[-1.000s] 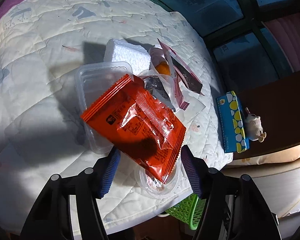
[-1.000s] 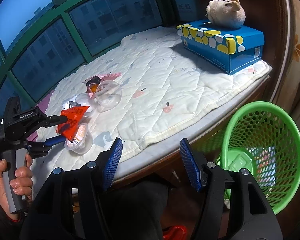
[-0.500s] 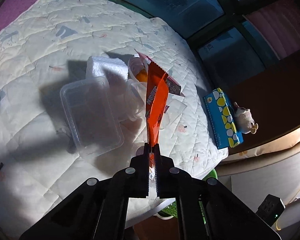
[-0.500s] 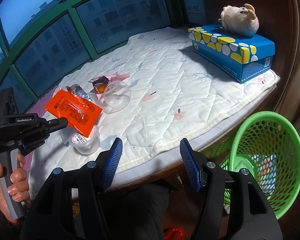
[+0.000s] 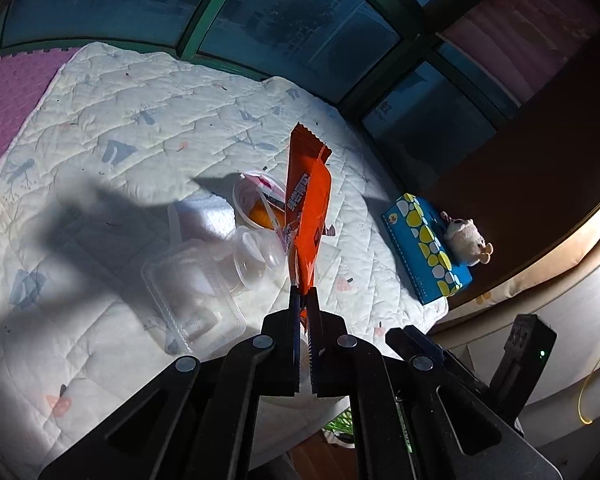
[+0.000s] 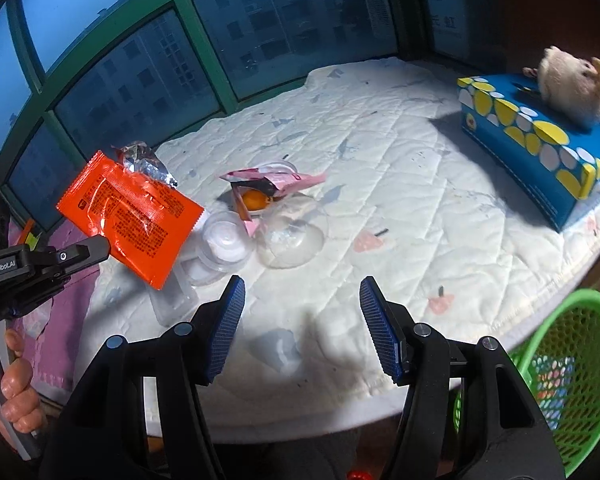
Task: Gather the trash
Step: 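Grasp the orange wrapper with the left gripper while the right grasps the pink wafer wrapper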
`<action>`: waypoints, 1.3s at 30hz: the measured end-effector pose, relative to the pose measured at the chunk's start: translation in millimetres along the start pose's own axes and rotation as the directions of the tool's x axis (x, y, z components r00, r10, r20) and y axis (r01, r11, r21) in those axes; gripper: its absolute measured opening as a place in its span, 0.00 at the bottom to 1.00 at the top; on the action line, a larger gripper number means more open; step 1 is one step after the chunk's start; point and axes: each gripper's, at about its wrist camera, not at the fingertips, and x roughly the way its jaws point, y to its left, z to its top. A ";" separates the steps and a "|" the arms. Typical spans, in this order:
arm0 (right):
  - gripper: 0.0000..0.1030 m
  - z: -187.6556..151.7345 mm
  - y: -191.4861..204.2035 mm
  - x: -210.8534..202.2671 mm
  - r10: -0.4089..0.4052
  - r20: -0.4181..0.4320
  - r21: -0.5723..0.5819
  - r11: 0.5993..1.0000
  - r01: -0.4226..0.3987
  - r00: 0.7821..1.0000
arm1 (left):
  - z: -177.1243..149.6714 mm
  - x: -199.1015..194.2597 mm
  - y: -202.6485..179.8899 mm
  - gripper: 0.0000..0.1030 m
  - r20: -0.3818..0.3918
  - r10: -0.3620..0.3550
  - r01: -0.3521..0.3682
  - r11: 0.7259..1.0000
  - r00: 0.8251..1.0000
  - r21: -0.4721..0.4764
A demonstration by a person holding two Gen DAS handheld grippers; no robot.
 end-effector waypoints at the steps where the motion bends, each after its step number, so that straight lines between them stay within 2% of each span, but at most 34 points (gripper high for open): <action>1: 0.60 6.7 2.6 5.5 0.012 -0.007 -0.014 1.000 -0.012 1.000 | 3.5 -2.6 1.9 0.04 0.003 -0.003 0.003 1.000 1.000 0.000; 8: 0.77 59.6 22.8 50.5 0.076 -0.086 -0.120 0.989 -0.086 0.993 | 24.5 -11.8 16.8 0.04 0.029 0.016 -0.016 1.000 0.999 0.008; 14: 0.84 88.4 47.0 94.6 0.071 -0.167 -0.260 0.959 -0.113 0.983 | 38.1 -7.7 30.1 0.04 0.032 0.019 -0.019 1.000 0.999 -0.003; 16: 0.85 93.5 51.5 108.3 0.084 -0.209 -0.283 0.948 -0.143 0.974 | 42.8 -5.2 33.2 0.04 0.030 0.019 -0.019 1.000 0.999 -0.003; 19: 0.90 97.7 57.1 127.3 0.060 -0.239 -0.337 0.931 -0.141 0.969 | 47.9 -1.1 35.6 0.04 0.028 0.022 -0.022 1.000 0.999 0.003; 25: 0.91 97.1 60.5 157.3 0.014 -0.295 -0.408 0.902 -0.140 0.955 | 54.7 7.8 42.6 0.04 0.023 0.013 -0.013 1.000 1.000 -0.009; 28: 0.91 96.7 55.8 170.3 -0.012 -0.320 -0.414 0.901 -0.128 0.947 | 56.1 12.7 44.9 0.04 0.014 0.013 -0.012 1.000 1.000 -0.011; 34: 0.89 102.8 40.5 180.1 0.012 -0.343 -0.344 0.929 -0.138 0.939 | 58.0 19.7 48.5 0.04 0.004 0.014 -0.014 1.000 1.000 -0.021; 36: 0.80 102.9 36.5 182.1 0.015 -0.358 -0.322 0.937 -0.138 0.933 | 58.4 21.1 49.1 0.04 0.002 0.015 -0.015 1.000 1.000 -0.025; 38: 0.66 102.2 34.1 182.2 0.029 -0.373 -0.298 0.943 -0.149 0.928 | 58.5 22.0 49.1 0.04 0.000 0.013 -0.013 1.000 1.000 -0.026; 39: 0.62 101.7 33.1 182.1 0.029 -0.376 -0.293 0.945 -0.148 0.926 | 58.6 22.1 48.6 0.04 0.000 0.013 -0.013 1.000 1.000 -0.024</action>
